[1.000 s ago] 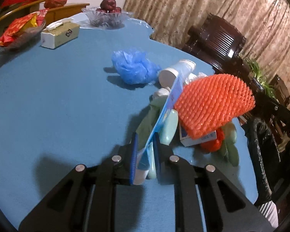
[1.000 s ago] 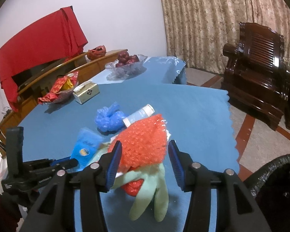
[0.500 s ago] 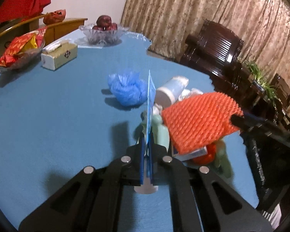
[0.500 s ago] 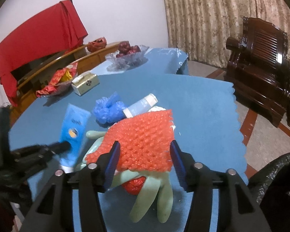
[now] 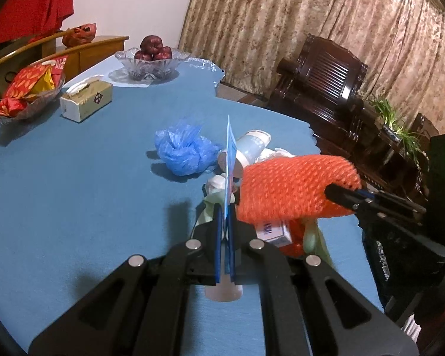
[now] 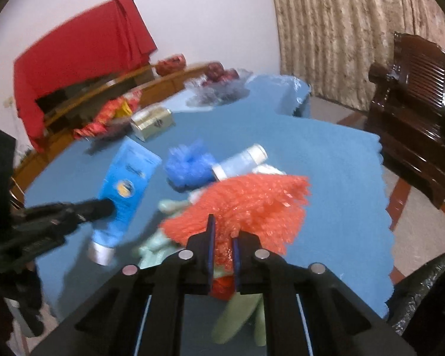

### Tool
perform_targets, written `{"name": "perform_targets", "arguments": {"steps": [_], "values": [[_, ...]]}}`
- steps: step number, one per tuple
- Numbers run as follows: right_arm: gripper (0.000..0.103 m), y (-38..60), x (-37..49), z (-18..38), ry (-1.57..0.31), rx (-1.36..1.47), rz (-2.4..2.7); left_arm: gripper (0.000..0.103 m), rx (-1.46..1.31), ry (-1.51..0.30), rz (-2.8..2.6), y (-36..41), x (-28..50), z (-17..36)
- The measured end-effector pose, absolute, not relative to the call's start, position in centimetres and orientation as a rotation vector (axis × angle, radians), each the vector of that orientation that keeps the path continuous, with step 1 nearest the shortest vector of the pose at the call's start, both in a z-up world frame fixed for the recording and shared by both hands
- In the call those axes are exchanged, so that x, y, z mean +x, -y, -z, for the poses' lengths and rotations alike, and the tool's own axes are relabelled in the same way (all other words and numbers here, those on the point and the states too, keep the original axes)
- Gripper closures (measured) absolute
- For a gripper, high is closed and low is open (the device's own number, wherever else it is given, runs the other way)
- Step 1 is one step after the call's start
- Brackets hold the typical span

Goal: Collect trash
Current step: 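Lift the blue packet with the left tool while the right tool carries the orange mesh to the bin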

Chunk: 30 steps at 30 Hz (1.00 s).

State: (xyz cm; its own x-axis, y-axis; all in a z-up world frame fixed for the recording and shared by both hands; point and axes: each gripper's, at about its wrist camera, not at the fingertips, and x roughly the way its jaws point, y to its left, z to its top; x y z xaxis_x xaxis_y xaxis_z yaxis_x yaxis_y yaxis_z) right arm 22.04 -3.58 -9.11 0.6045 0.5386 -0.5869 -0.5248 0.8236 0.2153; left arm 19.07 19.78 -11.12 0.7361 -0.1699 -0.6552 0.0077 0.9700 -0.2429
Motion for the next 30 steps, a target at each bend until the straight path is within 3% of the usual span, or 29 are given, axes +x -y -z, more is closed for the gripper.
{"name": "perform_targets", "arguments": {"steps": [15,30], "values": [[0.093,9.8,17.8,4.0,-0.575,0.097,-0.560,0.100,-0.180,-0.673,0.194,-14.5,17.6,7.0],[0.093,23.4,13.2,4.0,-0.565,0.118,-0.261,0.100,-0.097,-0.685,0.454,-0.1,17.8,7.2]]}}
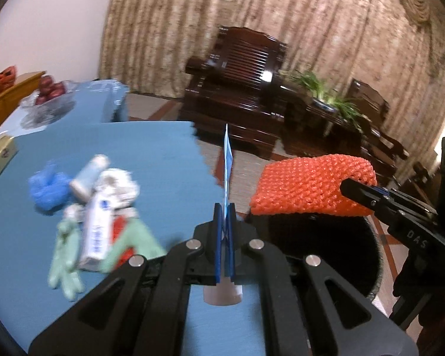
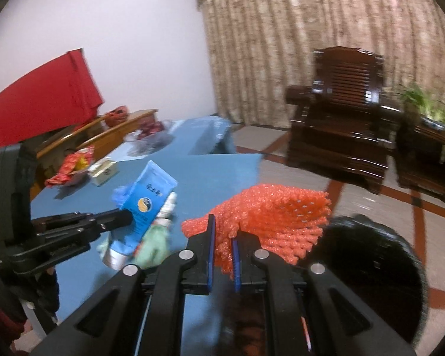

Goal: Collect trash
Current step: 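Lift the blue packet with the left tool while the right tool carries the orange mesh to the bin, then open both tools over the trash bin to drop the items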

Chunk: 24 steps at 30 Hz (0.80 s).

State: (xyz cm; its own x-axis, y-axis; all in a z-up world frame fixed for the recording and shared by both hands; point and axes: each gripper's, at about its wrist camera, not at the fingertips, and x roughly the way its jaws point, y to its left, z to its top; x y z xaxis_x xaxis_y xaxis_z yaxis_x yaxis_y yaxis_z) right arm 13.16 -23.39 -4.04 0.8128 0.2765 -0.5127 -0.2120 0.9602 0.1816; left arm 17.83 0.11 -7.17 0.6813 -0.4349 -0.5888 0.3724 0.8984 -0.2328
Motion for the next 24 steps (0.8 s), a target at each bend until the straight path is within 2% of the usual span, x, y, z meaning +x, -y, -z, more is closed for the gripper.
{"name": "perform_targets", "arguments": {"steps": [9,19,24], "values": [[0.093,30.5,11.2,7.5,-0.634,0.157,-0.090,0.100,-0.057,-0.713,0.579,7.7,18.4,9.2],[0.093,33.9,11.4,11.3,-0.743,0.186,-0.019,0.100,-0.023,-0.770,0.676,14.6,19.6,12.7],[0.087,34.4,11.0,12.2,-0.781,0.186,-0.004,0.098,-0.012,-0.786,0.700,15.5,19.9,13.5]]}}
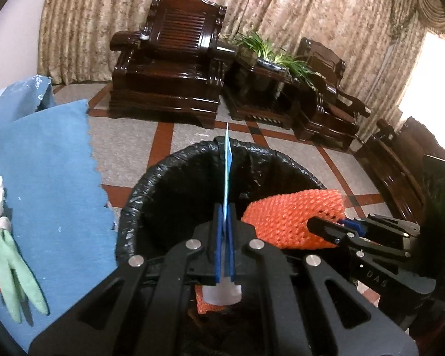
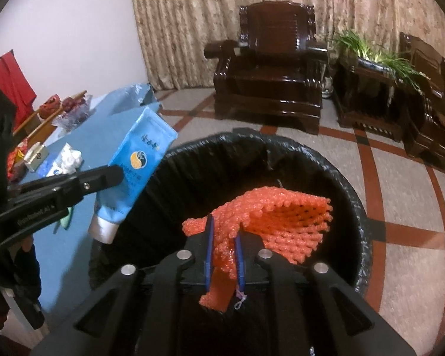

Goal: Collect trash
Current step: 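Open both tools over the trash bin to drop the items, then move both tools back over the remaining items on the table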

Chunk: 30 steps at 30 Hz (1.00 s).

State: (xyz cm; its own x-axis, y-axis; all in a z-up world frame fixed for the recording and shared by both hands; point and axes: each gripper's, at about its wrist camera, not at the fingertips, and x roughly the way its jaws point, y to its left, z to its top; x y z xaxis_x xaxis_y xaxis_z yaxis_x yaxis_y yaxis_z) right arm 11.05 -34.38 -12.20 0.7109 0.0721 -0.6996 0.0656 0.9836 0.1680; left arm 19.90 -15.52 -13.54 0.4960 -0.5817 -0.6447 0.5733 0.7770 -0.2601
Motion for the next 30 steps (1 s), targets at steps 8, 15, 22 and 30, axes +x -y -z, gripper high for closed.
{"name": "perform_targets", "arguments": {"steps": [8,15,22,30], "values": [[0.069,34.9,11.1,12.8,-0.815,0.183,0.012,0.072,-0.033,-0.788,0.678,14.6,20.3,13.8],[0.066,34.2,10.7,12.6,-0.827,0.168,0.005,0.070,-0.041,-0.778,0.656,13.3,20.3,13.3],[0.065,33.3,11.0,11.6,-0.798,0.169,-0.014,0.063,-0.023,-0.740,0.604,11.3,19.9,12.3],[0.029,30.3,12.4,9.6,-0.714,0.172,-0.053,0.020,-0.044,-0.682,0.473,5.5,19.6,10.3]]}}
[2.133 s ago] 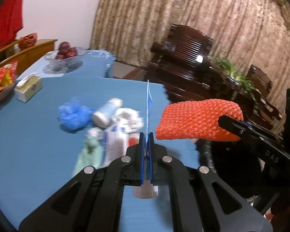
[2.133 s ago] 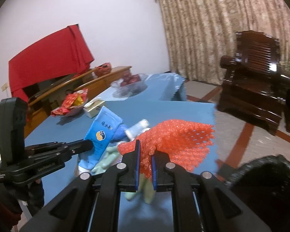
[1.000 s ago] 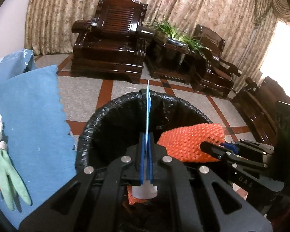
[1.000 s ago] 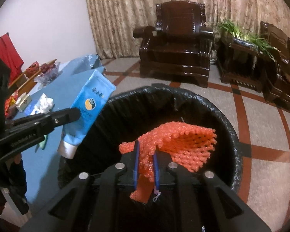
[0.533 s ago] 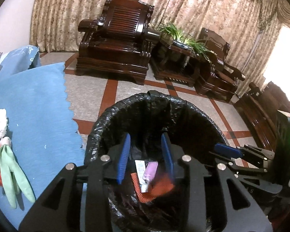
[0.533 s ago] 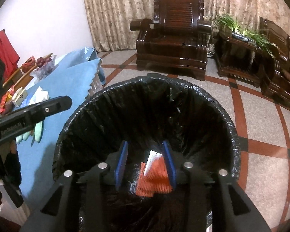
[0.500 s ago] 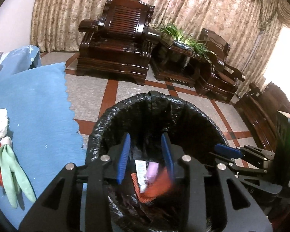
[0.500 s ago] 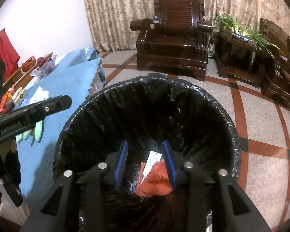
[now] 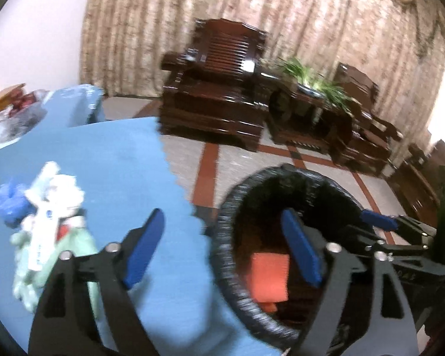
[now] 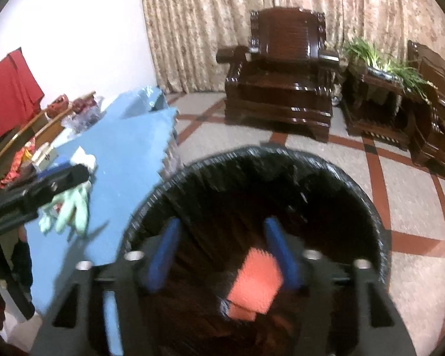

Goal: Collect trash
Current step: 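Move both tools back over the remaining items on the table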

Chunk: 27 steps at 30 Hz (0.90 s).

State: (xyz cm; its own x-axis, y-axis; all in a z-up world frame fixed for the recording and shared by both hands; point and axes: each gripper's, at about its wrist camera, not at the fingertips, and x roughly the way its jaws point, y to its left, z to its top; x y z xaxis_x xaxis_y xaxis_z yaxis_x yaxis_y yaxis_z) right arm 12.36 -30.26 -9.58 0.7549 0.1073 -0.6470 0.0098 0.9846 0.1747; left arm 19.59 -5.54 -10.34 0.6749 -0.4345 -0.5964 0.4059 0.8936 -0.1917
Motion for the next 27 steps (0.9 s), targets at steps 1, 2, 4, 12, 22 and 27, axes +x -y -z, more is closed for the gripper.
{"name": "perform_targets", "arguments": {"steps": [1,2,4,12,22,27], "values": [[0.027,29.4,12.8,9.2,-0.697,0.166,-0.064,0.018,-0.052,-0.678,0.448,4.3,19.6,10.1],[0.023,28.8,13.1,9.0,-0.686,0.161,-0.073,0.017,-0.055,-0.674,0.422,3.2,19.6,9.9],[0.020,27.6,13.8,8.5,-0.668,0.156,-0.092,0.015,-0.051,-0.662,0.353,0.7,19.5,9.5],[0.009,21.3,16.7,7.6,-0.618,0.145,-0.192,0.014,-0.041,-0.641,0.141,-8.6,19.0,8.7],[0.014,12.3,20.4,9.1,-0.641,0.099,-0.333,0.022,-0.053,-0.680,-0.048,-17.2,19.9,11.4],[0.023,9.4,21.8,10.0,-0.652,0.077,-0.356,0.024,-0.075,-0.741,-0.054,-18.8,21.9,14.0]]}}
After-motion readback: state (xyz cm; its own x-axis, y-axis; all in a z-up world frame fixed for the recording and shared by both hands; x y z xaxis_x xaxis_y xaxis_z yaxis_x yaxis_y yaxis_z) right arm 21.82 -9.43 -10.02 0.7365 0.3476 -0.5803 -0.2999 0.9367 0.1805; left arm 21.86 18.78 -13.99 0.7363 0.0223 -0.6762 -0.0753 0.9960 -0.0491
